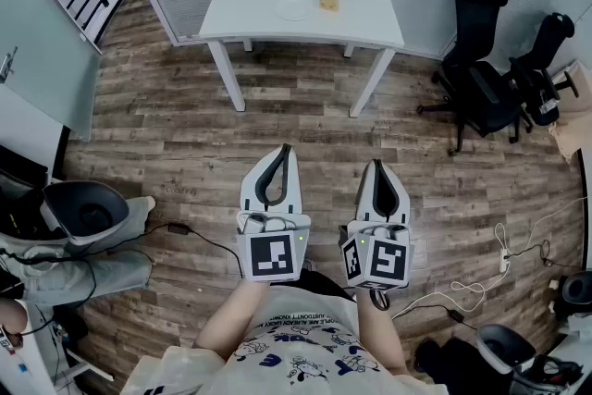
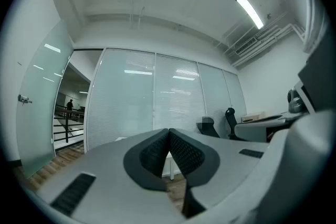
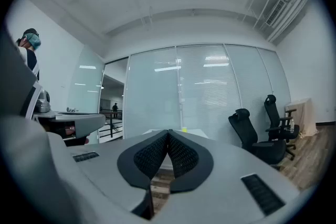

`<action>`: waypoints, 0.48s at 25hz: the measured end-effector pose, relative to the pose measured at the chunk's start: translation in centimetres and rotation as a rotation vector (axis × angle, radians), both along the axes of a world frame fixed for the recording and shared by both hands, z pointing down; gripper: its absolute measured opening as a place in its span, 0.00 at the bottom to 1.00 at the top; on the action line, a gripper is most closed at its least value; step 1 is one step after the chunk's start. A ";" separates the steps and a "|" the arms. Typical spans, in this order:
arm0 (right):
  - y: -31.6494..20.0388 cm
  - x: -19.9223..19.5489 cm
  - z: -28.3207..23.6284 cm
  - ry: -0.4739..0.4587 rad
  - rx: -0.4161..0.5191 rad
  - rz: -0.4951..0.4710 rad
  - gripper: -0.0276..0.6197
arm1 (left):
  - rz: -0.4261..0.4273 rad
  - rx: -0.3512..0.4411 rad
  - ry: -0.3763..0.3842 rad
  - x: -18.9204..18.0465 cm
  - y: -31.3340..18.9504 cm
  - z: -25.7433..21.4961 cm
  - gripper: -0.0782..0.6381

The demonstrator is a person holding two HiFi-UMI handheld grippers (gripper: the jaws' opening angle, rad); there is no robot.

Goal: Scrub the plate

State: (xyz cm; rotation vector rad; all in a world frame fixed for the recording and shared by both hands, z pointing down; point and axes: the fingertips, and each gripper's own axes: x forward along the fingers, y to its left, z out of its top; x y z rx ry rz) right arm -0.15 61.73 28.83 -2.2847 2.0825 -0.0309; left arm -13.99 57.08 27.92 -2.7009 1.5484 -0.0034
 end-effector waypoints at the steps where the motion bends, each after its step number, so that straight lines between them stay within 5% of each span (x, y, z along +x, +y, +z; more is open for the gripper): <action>1: 0.0 -0.1 0.0 0.001 0.000 -0.001 0.06 | 0.000 0.001 0.000 -0.1 0.0 0.0 0.15; 12: 0.6 -0.5 -0.1 0.006 0.003 -0.021 0.06 | -0.005 0.004 -0.005 -0.2 0.8 -0.1 0.15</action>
